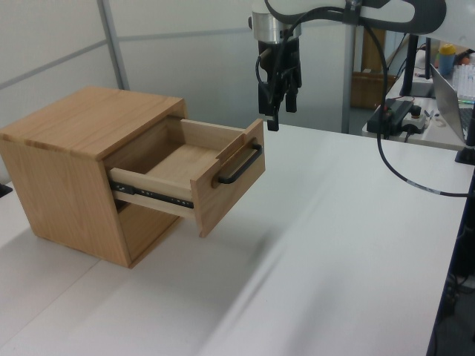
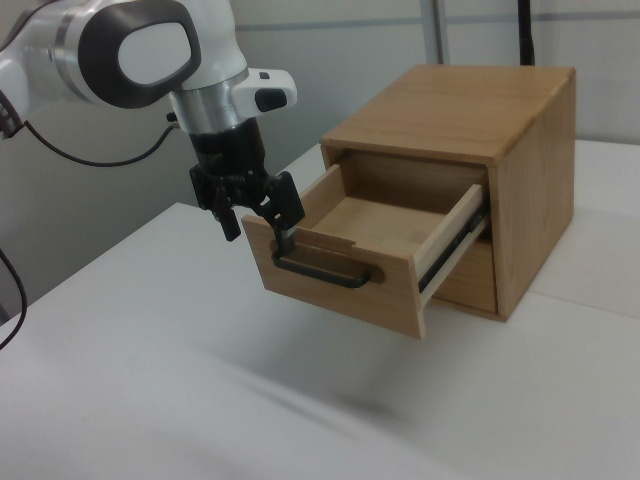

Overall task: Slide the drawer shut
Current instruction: 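Move the gripper down toward the open drawer's black handle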

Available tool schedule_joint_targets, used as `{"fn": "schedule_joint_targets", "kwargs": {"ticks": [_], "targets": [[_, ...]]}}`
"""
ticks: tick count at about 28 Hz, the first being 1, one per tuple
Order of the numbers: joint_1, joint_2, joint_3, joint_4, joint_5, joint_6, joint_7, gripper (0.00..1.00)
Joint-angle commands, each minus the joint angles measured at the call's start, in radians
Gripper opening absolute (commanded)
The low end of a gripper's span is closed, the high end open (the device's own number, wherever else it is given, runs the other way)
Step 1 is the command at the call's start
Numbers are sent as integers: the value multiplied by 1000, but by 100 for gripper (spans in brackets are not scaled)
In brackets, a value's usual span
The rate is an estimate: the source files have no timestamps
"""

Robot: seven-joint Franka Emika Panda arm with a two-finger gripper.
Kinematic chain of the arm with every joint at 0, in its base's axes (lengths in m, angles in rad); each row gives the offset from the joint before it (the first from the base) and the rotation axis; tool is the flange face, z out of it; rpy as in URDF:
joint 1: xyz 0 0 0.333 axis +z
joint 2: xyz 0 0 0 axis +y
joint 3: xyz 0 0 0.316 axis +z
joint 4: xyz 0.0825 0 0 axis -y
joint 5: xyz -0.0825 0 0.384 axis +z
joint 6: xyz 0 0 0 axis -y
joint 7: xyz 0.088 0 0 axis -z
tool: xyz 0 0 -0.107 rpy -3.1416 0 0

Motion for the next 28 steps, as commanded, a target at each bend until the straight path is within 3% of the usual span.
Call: {"fn": "schedule_joint_targets", "kwargs": {"ticks": [1,5,6,7,15,20,28], "targets": [[-4,-5,-3,-14,23,-10,-16,75],[-4,8,-3,-19,13,-7,-15,36],[-4,12,-1,-19,13,-5,-14,11],[-4,14,-1,-19,13,-4,-14,0],[-4,28,0,-22,27,-7,-14,0],[-4,29,-1,-37,76,-8,-14,0],[-3,60,0,-59,75,-7,-14,0]]}}
